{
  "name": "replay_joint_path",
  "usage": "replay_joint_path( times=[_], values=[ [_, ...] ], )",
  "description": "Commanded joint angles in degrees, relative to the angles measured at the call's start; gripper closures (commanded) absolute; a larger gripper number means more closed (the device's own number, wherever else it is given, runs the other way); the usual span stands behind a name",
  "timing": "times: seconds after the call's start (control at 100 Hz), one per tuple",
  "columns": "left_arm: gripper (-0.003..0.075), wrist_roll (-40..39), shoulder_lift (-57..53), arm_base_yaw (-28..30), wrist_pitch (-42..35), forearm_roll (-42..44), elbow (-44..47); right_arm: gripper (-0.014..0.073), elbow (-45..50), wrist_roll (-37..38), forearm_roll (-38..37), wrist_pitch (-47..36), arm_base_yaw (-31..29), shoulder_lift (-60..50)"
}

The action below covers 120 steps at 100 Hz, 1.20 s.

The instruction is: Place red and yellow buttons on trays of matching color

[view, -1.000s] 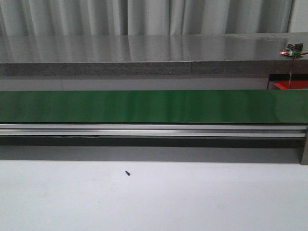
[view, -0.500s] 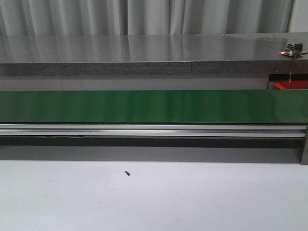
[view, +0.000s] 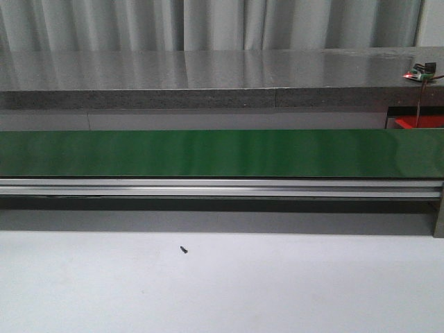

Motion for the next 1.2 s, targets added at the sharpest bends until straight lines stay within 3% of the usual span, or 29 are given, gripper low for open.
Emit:
replay_joint_path(
  times=[0.0, 0.21, 0.38, 0.48, 0.99, 1.19],
  values=[
    [0.0572, 0.0, -0.7, -0.3, -2.4, -1.2, -2.6, 0.0662, -1.0, -0.1, -0.7, -4.5, -0.3, -1.0],
    [0.0515, 1.1, 1.7, -0.3, -1.5, -1.2, -3.7, 0.0662, -1.0, -0.1, -0.7, -4.5, -0.3, -1.0],
    [0.0287, 2.4, 1.7, -0.3, -1.5, -2.6, -4.2, 0.0662, -1.0, -0.1, -0.7, -4.5, -0.3, -1.0],
    [0.0202, 2.4, 1.7, -0.4, -1.5, -3.6, -5.1, 0.0662, -1.0, -0.1, -0.7, -4.5, -0.3, -1.0],
    [0.0208, 2.7, -6.4, -1.0, -1.3, -3.3, -5.5, 0.0662, -1.0, -0.1, -0.7, -4.5, -0.3, -1.0],
    [0.0208, 2.7, -8.7, 2.7, 0.3, -2.9, -5.0, 0.0662, -1.0, -0.1, -0.7, -4.5, -0.3, -1.0]
  ],
)
